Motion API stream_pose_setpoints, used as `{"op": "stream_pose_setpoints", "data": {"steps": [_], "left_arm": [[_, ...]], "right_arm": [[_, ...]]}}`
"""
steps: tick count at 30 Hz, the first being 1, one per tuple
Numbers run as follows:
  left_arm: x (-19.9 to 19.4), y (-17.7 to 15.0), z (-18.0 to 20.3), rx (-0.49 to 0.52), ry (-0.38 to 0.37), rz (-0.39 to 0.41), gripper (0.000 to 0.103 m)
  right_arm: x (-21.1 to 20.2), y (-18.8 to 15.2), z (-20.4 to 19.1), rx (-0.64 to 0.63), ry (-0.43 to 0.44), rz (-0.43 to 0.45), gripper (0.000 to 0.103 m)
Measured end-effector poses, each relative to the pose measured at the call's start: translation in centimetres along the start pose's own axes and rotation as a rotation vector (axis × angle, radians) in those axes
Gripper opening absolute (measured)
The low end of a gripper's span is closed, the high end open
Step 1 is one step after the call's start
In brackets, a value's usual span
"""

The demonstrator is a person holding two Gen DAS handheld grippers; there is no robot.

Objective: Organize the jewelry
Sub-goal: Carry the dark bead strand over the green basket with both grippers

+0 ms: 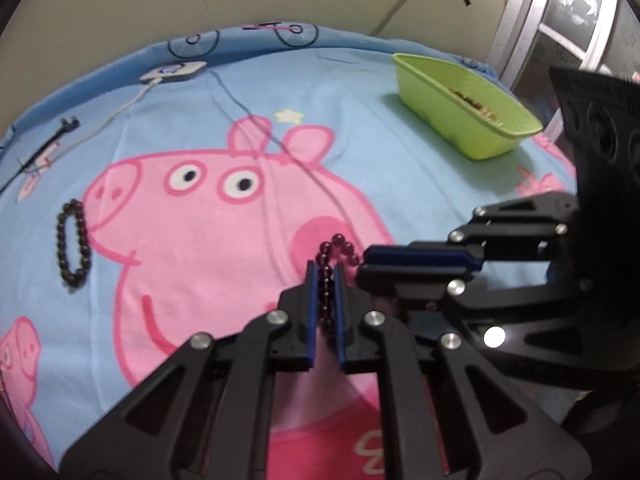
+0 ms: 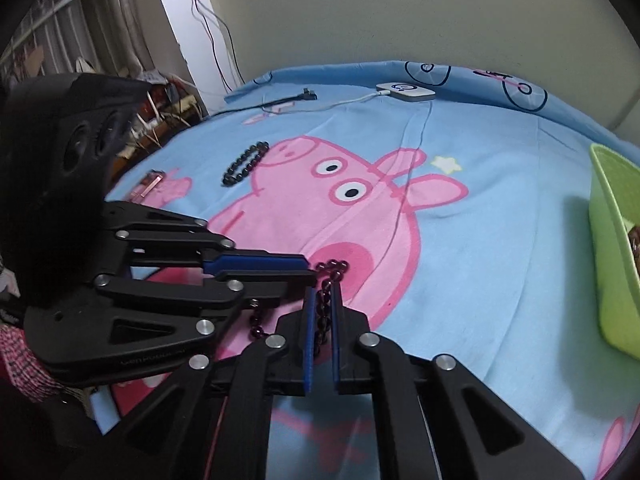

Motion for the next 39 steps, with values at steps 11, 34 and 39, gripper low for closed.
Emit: {"op": "stream_pose_setpoints", "data": {"steps": [11, 34, 39], "left_arm": [[0.6, 3.9, 4.5, 0.068, -0.078, 0.022, 0.007], [3.0, 20.6, 15.2, 0.285, -0.15, 0.127, 0.007], [6.5, 19.6, 15.3, 0.265, -0.165, 0.052, 0.007]], "right_arm": [[-5.2, 0.4, 3.6, 0.157, 0.056, 0.121, 0.0], [-18.5, 4.6, 16.5, 0.336, -0.05, 0.452, 0.0], [-16.5, 3.2, 18.4, 0.384, -0.054, 0.402, 0.0]]}}
Point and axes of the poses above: each gripper's, at about its wrist camera, not at the fingertips, and x roughly the way its jaws point, z to its right, y to its top, the point moved 8 cm from there along x, roughly the way its jaws point, and after that the axes turned 9 degrees about x, right-handed, at the moved point
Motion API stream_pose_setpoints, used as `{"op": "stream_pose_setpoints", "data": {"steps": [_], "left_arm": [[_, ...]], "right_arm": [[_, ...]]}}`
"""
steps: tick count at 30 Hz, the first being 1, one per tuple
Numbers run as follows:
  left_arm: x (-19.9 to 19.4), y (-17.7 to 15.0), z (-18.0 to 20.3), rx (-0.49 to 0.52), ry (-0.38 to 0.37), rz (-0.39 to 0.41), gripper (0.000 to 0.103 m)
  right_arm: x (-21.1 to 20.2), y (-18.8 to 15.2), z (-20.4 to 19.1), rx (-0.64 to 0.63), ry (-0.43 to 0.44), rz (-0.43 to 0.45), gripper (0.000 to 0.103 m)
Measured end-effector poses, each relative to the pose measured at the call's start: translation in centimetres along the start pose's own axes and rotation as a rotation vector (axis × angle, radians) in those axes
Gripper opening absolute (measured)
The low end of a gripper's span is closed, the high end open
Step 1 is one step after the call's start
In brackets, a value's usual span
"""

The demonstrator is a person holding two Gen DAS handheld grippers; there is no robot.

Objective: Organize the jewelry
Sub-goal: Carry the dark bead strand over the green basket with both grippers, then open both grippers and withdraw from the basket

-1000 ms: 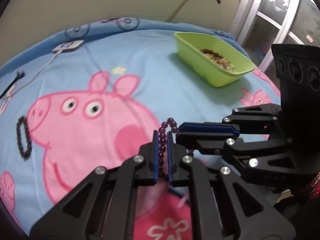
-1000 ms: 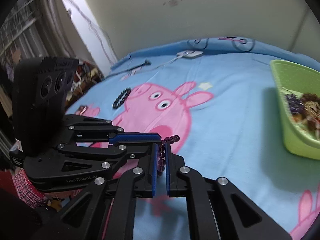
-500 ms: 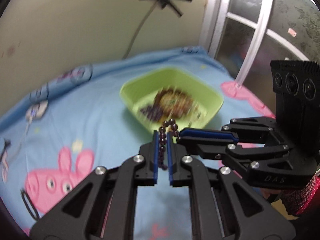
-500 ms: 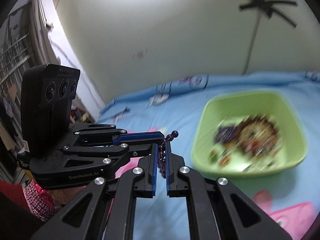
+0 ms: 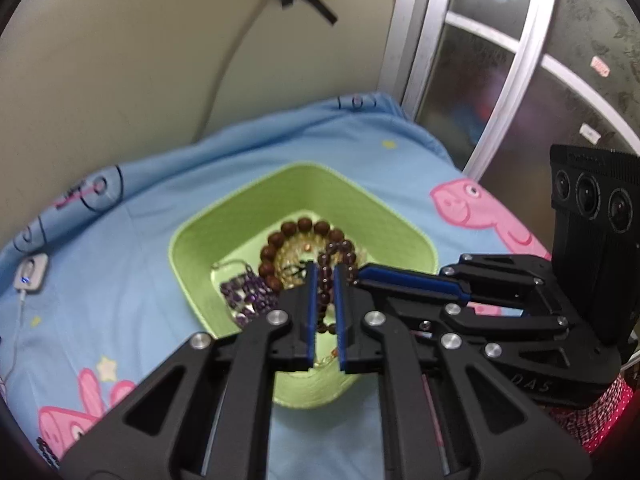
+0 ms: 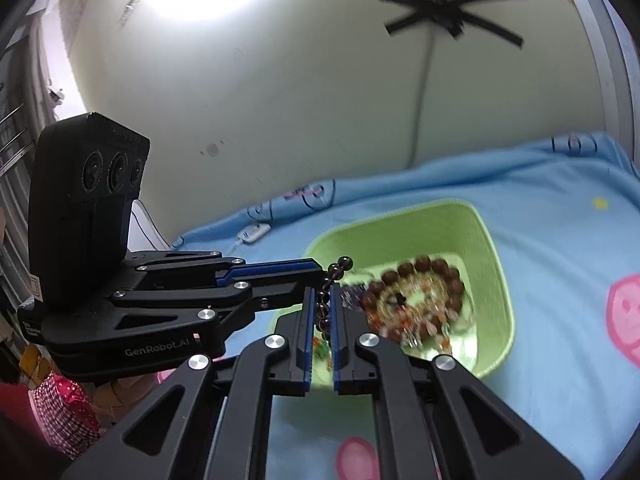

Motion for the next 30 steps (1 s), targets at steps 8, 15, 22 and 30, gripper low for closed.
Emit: {"op": "stream_pose_setpoints", "data": {"steps": [8, 15, 22, 30], "left_arm": [[-0.3, -0.4, -2.2, -0.063, 0.039, 0.011, 0.007], [-2.8, -1.6, -3.2, -0.059, 0.176, 0.047, 0.007], [-3.2, -5.7, -3.8, -0.066, 0.296, -0.011, 0.007], [-4.2, -9.9, -5.1, -0.109, 0.377, -0.049, 0.007]], "right_arm": [[-1.9, 1.5, 1.3, 0.05, -0.032, 0.118, 0.0], [-2.8, 1.7, 0.7, 0.075, -0.01, 0.161, 0.0], [-2.3, -1.1, -0.6, 0.105, 0.0, 0.138, 0.0], [-2.4, -4.8, -2.6, 0.127, -0.001, 0.147, 0.0]]}}
Point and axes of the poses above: each gripper's, at about its wrist camera, not at the fingertips, and x roughly the way its jaws point, z to its right, y to its top, the point moved 8 cm from there along x, roughly the way its jaws point, and after that the axes turned 9 degrees about x, right-handed, at the moved point
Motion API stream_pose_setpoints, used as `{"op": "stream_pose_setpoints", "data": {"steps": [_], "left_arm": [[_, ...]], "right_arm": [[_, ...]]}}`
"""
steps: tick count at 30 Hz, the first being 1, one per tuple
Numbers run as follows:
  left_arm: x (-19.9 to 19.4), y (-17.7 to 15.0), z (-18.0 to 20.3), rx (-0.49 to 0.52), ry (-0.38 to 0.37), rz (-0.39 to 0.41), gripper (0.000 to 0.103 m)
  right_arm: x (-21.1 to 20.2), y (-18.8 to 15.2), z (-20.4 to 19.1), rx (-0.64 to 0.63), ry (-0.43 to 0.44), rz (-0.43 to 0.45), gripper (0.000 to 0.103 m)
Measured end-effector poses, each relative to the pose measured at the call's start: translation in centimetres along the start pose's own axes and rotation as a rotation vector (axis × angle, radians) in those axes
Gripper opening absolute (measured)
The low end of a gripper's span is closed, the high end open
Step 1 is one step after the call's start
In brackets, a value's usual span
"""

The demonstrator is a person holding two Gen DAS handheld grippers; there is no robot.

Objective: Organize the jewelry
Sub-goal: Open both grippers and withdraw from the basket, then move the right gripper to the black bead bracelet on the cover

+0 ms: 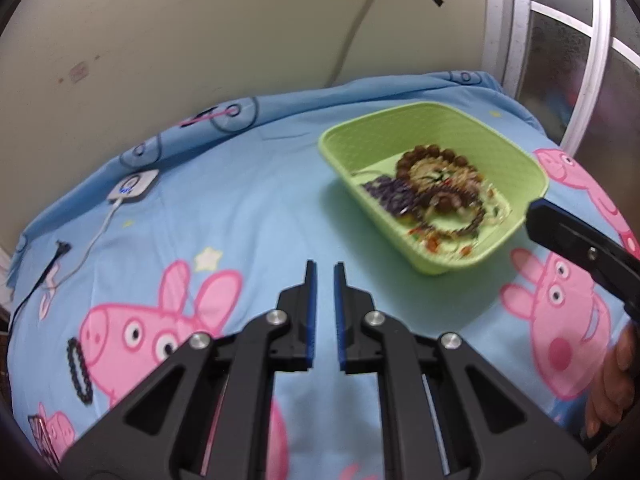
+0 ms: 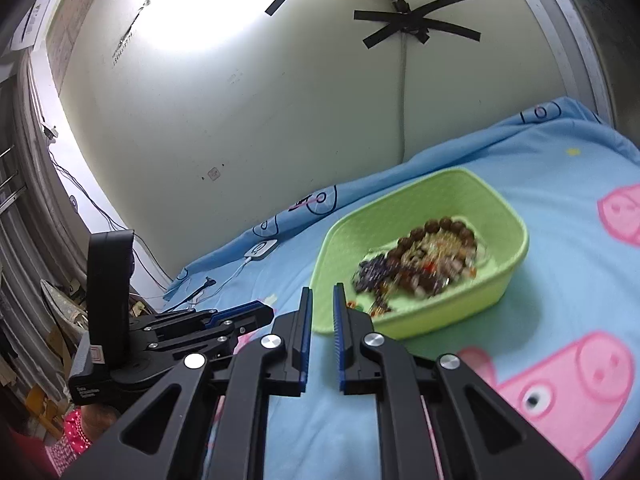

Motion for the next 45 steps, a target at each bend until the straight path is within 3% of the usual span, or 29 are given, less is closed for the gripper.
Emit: {"op": "stream_pose_setpoints", "data": {"steps": [5, 7, 9, 11, 25, 45], "left_arm": [[-0.4, -2.2, -1.3, -0.03, 0.024, -0.012, 0.008], [-0.5, -3.1, -1.8, -0.043, 0.043, -0.011, 0.023], [-0.7, -3.9, -2.4, -0.058, 0.05, -0.004, 0.028], [-0.9, -4.5, -2.8, -0.061, 0.055, -0.004, 0.028], [-1.9, -8.7, -6.5, -0.117, 0.096, -0.001, 0.028], [-3.1, -14.8, -16.7, -0.293, 0.212, -0.023, 0.028]], "right_arm": [[-0.1, -2.0, -0.4, 0.04, 0.008, -0.007, 0.0], [-0.1, -2.7, -0.7, 0.044, 0.012, -0.011, 0.0], [0.0, -3.5, -0.9, 0.058, 0.009, -0.018, 0.005], [0.0, -4.1, -1.2, 0.065, 0.003, -0.022, 0.012], [2.1, -6.7, -5.1, 0.008, 0.0, -0.099, 0.016], [9.4, -9.2, -13.3, -0.137, 0.085, -0.24, 0.018]]}}
Point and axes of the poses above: each gripper's, at about its wrist camera, not at the fingertips, and x roughly the way its jaws point, z to its right, y to its top, the point moved 8 cm from there along x, roughly the way its jaws point, and after that the axes turned 9 degrees about x, right-handed, at the moved point
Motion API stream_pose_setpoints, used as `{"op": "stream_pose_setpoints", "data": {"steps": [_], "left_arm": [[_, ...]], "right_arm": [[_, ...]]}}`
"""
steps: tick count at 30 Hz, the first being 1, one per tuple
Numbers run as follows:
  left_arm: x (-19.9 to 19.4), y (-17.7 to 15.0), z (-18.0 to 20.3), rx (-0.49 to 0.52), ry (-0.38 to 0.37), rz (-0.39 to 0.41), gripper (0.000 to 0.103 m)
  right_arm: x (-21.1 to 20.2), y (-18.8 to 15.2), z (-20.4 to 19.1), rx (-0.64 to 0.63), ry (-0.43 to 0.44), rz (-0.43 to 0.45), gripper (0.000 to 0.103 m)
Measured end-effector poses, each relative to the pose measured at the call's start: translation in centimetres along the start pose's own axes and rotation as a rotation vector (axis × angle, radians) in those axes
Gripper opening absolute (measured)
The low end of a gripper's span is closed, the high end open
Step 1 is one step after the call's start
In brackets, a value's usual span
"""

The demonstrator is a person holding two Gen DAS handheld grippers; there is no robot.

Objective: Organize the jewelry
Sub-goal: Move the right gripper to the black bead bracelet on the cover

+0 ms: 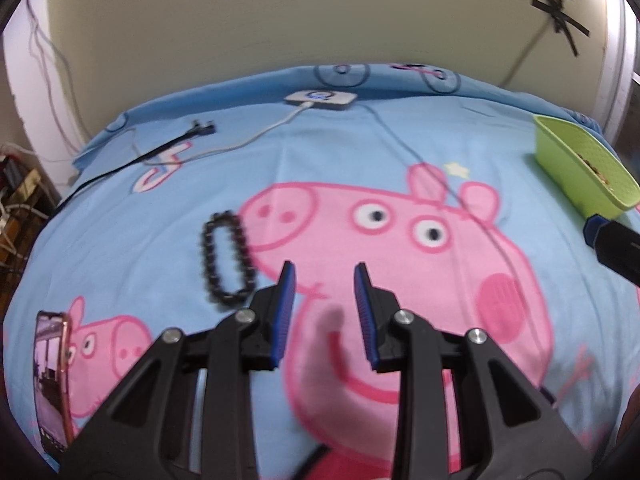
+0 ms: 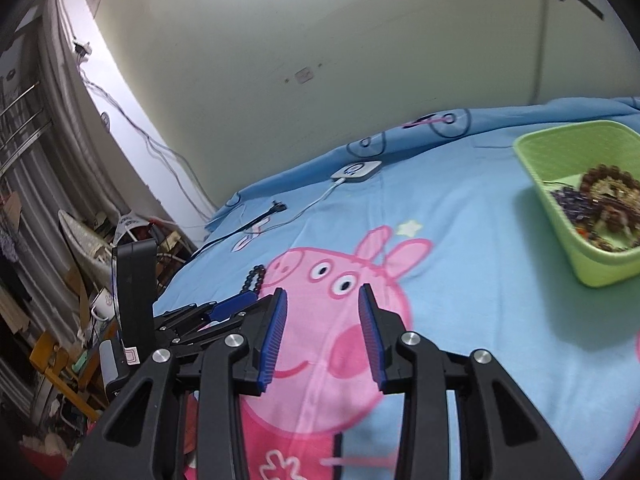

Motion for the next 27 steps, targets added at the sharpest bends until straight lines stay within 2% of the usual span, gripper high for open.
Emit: {"op": "stream_pose_setpoints", "data": {"steps": [9, 13, 18, 20, 23, 27], "left_arm": [[0.5, -1.3, -5.3, -0.068, 0.072, -0.022, 0.028], [0.6, -1.9, -8.3, -0.103, 0.139, -0.03, 0.028], [0.2, -2.2, -12.8, -0.155, 0.265, -0.015, 0.028], [0.2, -2.8, -14.9, -0.236, 0.267, -0.02, 0.028], [0.5, -3.6, -16.4, -0.335, 0.218, -0.032, 0.028], [0.3, -3.7, -16.1, -0.338, 0.202, -0.019, 0.028]], "right_arm": [[4.0, -0.7, -2.9, -0.067, 0.029, -0.073, 0.018], [5.9, -1.3, -4.0, -0.091, 0.038, -0.117, 0.018], [8.8, -1.7, -5.3, -0.137, 0.033, -0.183, 0.018], [10.3, -1.8, -5.8, -0.16, 0.026, -0.215, 0.018], [12.6, -1.8, -6.7, -0.198, 0.021, -0.251, 0.018], [16.1, -2.4, -7.6, -0.238, -0.004, -0.31, 0.018]]}}
Point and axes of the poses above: each gripper's, at about its wrist camera, not at the fingertips, and x roughly the way its jaws point, z to its right, y to its top, the point moved 8 cm from there along x, roughly the way its jaws point, and after that the axes turned 9 degrees about x, right-handed, at the moved point
